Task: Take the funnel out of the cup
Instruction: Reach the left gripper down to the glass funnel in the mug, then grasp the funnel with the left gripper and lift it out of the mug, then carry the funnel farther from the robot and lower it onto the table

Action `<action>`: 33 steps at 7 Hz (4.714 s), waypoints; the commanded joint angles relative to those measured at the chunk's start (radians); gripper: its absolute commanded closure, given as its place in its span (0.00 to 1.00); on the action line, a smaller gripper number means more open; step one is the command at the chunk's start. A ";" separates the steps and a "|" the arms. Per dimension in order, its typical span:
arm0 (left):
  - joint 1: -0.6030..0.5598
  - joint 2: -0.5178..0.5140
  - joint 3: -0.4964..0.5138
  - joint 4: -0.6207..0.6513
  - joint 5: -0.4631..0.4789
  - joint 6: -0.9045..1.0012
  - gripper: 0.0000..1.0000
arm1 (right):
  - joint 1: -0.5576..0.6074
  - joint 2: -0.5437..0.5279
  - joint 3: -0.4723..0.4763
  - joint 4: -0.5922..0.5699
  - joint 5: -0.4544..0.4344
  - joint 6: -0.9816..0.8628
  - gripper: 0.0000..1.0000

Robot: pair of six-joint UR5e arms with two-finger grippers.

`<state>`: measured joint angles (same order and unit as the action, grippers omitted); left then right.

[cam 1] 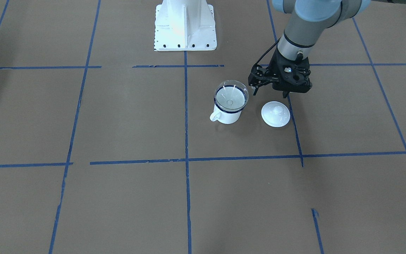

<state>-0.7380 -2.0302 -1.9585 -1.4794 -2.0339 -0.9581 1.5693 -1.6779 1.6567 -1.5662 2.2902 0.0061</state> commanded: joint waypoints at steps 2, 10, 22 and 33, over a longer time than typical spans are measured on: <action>0.072 -0.018 0.088 -0.054 0.004 -0.053 0.15 | 0.000 0.000 0.000 0.000 0.000 0.000 0.00; 0.101 -0.035 0.113 -0.078 0.003 -0.053 0.69 | 0.000 0.000 0.000 0.000 0.000 0.000 0.00; -0.058 -0.044 -0.150 0.088 -0.008 0.025 1.00 | 0.000 0.000 0.000 0.000 0.000 0.000 0.00; -0.046 0.051 0.504 -1.087 0.645 -0.015 1.00 | 0.000 0.000 0.000 0.000 0.000 0.000 0.00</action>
<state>-0.8098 -2.0019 -1.5547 -2.4080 -1.4859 -0.9297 1.5693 -1.6778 1.6567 -1.5662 2.2902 0.0061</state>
